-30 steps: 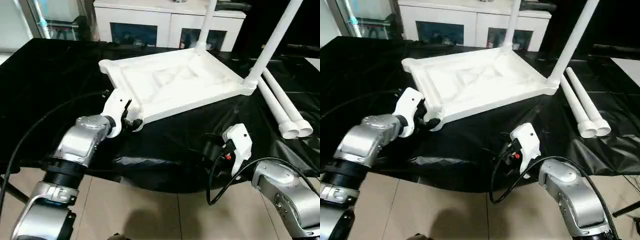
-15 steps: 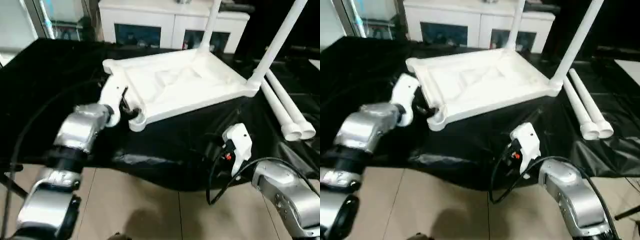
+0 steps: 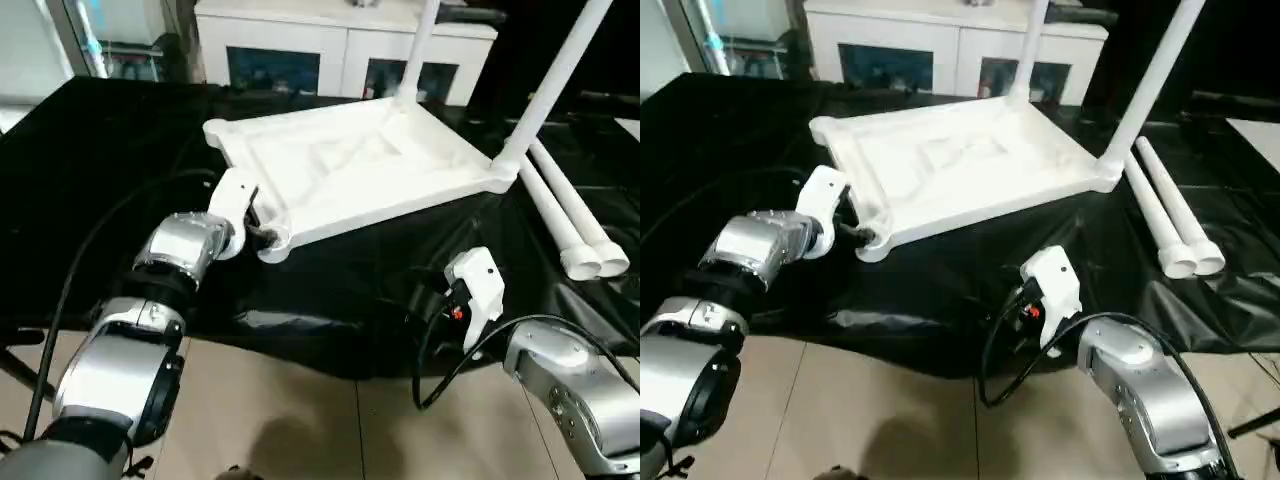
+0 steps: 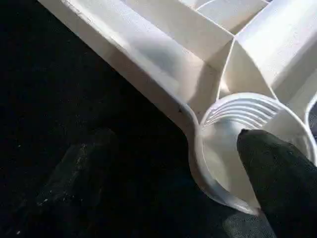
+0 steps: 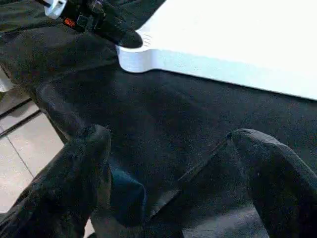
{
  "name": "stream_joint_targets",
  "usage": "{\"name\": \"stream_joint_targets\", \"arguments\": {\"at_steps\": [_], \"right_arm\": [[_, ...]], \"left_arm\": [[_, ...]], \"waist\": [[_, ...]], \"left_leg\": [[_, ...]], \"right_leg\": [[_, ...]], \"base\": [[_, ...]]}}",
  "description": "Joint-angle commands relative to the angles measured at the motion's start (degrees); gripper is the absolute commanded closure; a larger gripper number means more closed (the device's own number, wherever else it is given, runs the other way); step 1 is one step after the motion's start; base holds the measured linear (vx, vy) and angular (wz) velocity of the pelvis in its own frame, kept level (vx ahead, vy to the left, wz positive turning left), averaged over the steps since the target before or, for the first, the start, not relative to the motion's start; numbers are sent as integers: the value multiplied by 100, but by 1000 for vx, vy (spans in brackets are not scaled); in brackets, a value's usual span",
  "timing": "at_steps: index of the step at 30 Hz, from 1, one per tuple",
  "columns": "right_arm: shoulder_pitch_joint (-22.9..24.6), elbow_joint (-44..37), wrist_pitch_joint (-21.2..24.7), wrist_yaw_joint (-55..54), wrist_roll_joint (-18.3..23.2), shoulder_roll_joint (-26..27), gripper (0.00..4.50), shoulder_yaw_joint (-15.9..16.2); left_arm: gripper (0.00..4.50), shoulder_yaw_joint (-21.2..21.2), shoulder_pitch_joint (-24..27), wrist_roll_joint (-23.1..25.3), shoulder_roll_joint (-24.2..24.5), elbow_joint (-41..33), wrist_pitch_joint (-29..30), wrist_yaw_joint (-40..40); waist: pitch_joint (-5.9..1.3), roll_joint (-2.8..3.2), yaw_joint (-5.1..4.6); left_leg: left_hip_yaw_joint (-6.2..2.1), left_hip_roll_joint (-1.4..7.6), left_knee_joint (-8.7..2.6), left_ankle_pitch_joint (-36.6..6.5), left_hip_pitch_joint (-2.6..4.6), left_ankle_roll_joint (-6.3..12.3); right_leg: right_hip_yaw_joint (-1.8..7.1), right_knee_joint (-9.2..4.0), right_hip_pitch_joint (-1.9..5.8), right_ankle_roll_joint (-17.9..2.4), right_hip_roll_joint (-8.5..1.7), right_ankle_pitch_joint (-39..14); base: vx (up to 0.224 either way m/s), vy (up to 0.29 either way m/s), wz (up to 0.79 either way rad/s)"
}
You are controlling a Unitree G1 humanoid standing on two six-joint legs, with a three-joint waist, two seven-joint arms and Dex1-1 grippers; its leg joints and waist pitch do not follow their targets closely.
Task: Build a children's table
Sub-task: Rotate table base
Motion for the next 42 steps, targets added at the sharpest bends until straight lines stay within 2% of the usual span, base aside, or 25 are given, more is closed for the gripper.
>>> {"name": "stream_joint_targets", "arguments": {"at_steps": [1,4,6,7,8,9,13,14,15,16,19,20,22,26,27,28,30,33,36,37,38,39,40,41,42], "right_arm": [[-5,-75,53,-40,-88,-53,30,-19],[-1,-82,51,-58,-100,-42,30,-11],[10,-93,46,-55,-103,-45,30,-7],[10,-93,46,-55,-103,-45,30,-7],[31,-107,37,-46,-103,-57,30,-1],[34,-109,37,-45,-102,-59,30,0],[35,-114,34,-7,-90,-88,30,7],[20,-90,15,8,-101,-88,30,16],[20,-90,15,8,-101,-88,30,16],[9,-76,7,10,-109,-83,30,22],[-18,-62,-8,21,-119,-68,30,35],[-39,-57,-32,15,-136,-58,30,33],[-41,-61,-59,1,-153,-53,30,7],[-38,-54,-75,4,-149,-68,30,-52],[-34,-53,-78,9,-148,-72,30,-57],[-29,-53,-82,16,-146,-78,30,-63],[-26,-57,-89,58,-148,-102,30,-59],[-34,-50,-111,134,-158,-136,30,-37],[-83,-15,-155,206,-161,-171,30,-24],[-108,-4,-163,232,-159,-182,30,-22],[-108,-4,-163,232,-159,-182,30,-22],[-162,19,-183,297,-165,-213,30,1],[-185,26,-203,333,-177,-233,30,21],[-210,32,-216,360,-192,-250,30,38],[-214,33,-218,364,-194,-252,30,40]], "left_arm": [[20,16,-75,76,0,164,-77,66],[42,-159,-90,260,57,303,-191,-45],[42,-576,-56,566,177,300,-244,-468],[42,-576,-56,566,177,300,-244,-468],[42,-916,16,732,324,163,-321,-1014],[42,-945,22,741,339,148,-330,-1071],[42,-1216,325,528,630,-749,-373,-2205],[42,-1245,531,331,694,-1339,-298,-2475],[42,-1245,531,331,694,-1339,-298,-2475],[42,-1303,613,306,718,-1567,-223,-2540],[42,-1429,826,252,777,-2114,-49,-2668],[42,-1500,1031,231,813,-2560,-72,-2718],[42,-1347,1250,121,749,-3049,-293,-2668],[42,-891,1225,108,585,-3295,-549,-2183],[42,-883,1195,153,609,-3273,-568,-2144],[25,-882,1156,208,644,-3242,-598,-2107],[8,-912,1070,262,790,-3248,-662,-2159],[4,-1002,989,273,1014,-3391,-717,-2498],[4,-1406,786,600,1341,-3358,-1303,-2976],[4,-1644,663,829,1468,-3254,-1546,-3135],[4,-1644,663,829,1468,-3254,-1546,-3135],[4,-2089,436,1269,1674,-3027,-2146,-3398],[4,-2335,313,1491,1771,-2902,-2277,-3590],[4,-2738,151,1907,1934,-2705,-2705,-3837],[4,-2802,127,1974,1961,-2676,-2770,-3878]], "waist": [[-381,30,8],[-376,31,5],[-371,31,2],[-371,34,-1],[-366,15,-4],[-367,15,-16],[-371,40,-43],[-378,2,-41],[-382,23,-25],[-381,31,-23],[-356,38,-4],[-347,51,2],[-338,62,-12],[-336,39,6],[-334,-20,-13],[-335,12,-17],[-325,-35,-64],[-332,-9,-85],[-334,-38,-89],[-344,-16,-84],[-343,-15,-71],[-350,-32,-71],[-340,-32,-47],[-332,-3,-27],[-331,-15,-23]], "left_leg": [[-104,225,-411,-928,134,100],[-108,237,-422,-956,135,101],[-104,238,-428,-976,134,97],[-107,240,-428,-977,130,82],[-115,245,-441,-982,132,73],[-106,239,-437,-976,125,75],[-94,254,-436,-876,137,54],[-87,267,-432,-833,147,72],[-100,292,-438,-807,149,73],[-78,284,-426,-790,158,96],[-72,283,-439,-970,166,71],[-79,294,-458,-1110,174,-5],[-81,298,-475,-1190,175,-76],[-80,281,-470,-1300,163,-105],[-79,272,-475,-1282,133,-89],[-85,263,-475,-1302,147,-86],[-98,246,-487,-1349,114,-103],[-96,253,-476,-1279,130,-104],[-93,262,-475,-1156,133,-57],[-92,266,-472,-1119,136,-64],[-86,266,-466,-1077,156,-54],[-79,273,-459,-1042,159,-59],[-83,267,-466,-1037,152,-46],[-83,265,-469,-1021,164,-90],[-82,268,-467,-1034,169,-91]], "right_leg": [[199,-361,295,-1287,-356,-269],[198,-366,298,-1304,-363,-279],[204,-379,292,-1286,-369,-347],[205,-368,297,-1277,-369,-357],[203,-373,299,-1257,-380,-420],[208,-374,298,-1255,-374,-429],[211,-328,285,-1392,-369,-155],[211,-311,286,-1457,-379,-45],[212,-285,303,-1501,-407,16],[212,-288,276,-1529,-387,46],[217,-323,262,-1490,-387,-249],[220,-344,255,-1405,-386,-521],[219,-358,244,-1342,-377,-623],[219,-382,250,-1273,-377,-740],[217,-387,269,-1220,-370,-796],[214,-398,248,-1127,-364,-952],[208,-424,259,-945,-363,-1284],[218,-425,224,-916,-365,-1331],[212,-407,212,-960,-350,-1077],[214,-383,215,-976,-351,-994],[212,-382,194,-992,-343,-898],[216,-361,202,-1025,-349,-794],[215,-368,206,-975,-344,-816],[218,-362,196,-978,-352,-763],[222,-377,197,-966,-354,-757]], "base": [[0,0,0],[0,0,0],[0,0,0],[0,0,0],[0,0,0],[0,0,0],[0,0,0],[0,0,0],[0,0,0],[0,0,0],[0,0,0],[0,0,0],[0,0,0],[0,0,0],[0,0,0],[0,0,0],[0,0,0],[0,0,0],[0,0,0],[0,0,0],[0,0,0],[0,0,0],[0,0,0],[0,0,0],[0,0,0]]}}
